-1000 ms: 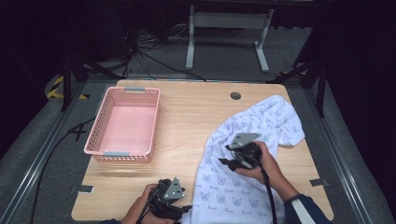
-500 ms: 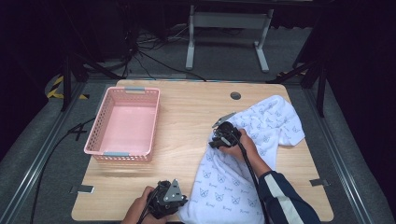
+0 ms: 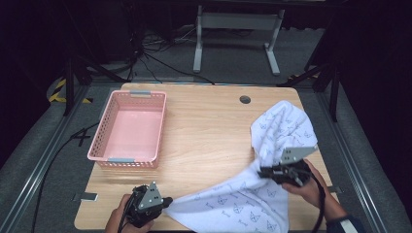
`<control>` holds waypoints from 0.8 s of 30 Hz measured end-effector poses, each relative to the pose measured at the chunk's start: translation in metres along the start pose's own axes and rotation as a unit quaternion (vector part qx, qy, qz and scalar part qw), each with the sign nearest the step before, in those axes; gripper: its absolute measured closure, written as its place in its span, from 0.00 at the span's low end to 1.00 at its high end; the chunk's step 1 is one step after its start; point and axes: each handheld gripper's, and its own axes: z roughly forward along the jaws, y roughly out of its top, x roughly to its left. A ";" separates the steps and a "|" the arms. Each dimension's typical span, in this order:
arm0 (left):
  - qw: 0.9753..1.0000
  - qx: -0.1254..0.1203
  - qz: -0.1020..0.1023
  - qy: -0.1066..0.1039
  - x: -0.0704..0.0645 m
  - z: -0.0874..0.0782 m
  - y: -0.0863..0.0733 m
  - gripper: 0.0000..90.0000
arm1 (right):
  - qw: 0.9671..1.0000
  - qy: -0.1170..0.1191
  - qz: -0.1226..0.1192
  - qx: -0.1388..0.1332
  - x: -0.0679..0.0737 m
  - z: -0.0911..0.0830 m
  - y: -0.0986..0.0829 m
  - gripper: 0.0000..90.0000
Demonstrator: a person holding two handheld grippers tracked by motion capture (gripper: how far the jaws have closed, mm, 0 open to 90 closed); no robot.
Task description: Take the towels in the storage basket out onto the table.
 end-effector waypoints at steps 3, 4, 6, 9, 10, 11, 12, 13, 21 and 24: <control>0.999 -0.004 0.002 -0.037 -0.003 0.004 -0.001 0.98 | 0.999 -0.019 0.017 0.027 0.011 0.005 -0.025 0.88; 0.999 -0.006 0.005 -0.031 -0.004 0.005 0.001 0.92 | 0.999 -0.017 0.020 0.031 0.013 0.008 -0.034 0.88; 0.998 -0.028 0.003 -0.048 -0.003 0.008 0.009 0.88 | 0.999 -0.020 0.038 0.030 0.012 0.012 -0.041 0.84; 0.998 -0.031 0.016 -0.058 -0.007 0.018 0.027 0.71 | 0.997 -0.028 0.056 0.034 0.011 0.020 -0.046 0.72; 0.997 -0.024 0.022 -0.068 -0.009 0.023 0.036 0.71 | 0.997 -0.028 0.056 0.034 0.011 0.020 -0.046 0.72; 0.996 -0.032 0.027 -0.076 -0.010 0.033 0.046 0.66 | 0.998 -0.027 0.056 0.031 0.011 0.020 -0.046 0.70; 0.996 -0.027 0.030 -0.081 -0.011 0.040 0.054 0.62 | 0.997 -0.031 0.054 0.035 0.012 0.018 -0.045 0.63; 0.995 -0.023 0.044 -0.088 -0.012 0.048 0.061 0.57 | 0.997 -0.040 0.053 0.038 0.012 0.014 -0.043 0.55; 0.991 0.026 0.052 -0.123 -0.020 0.083 0.069 0.54 | 0.988 -0.137 0.071 -0.026 -0.038 -0.007 0.014 0.56; 0.990 0.015 0.043 -0.133 -0.010 0.080 0.066 0.61 | 0.982 -0.166 0.090 0.016 -0.082 0.025 0.041 0.57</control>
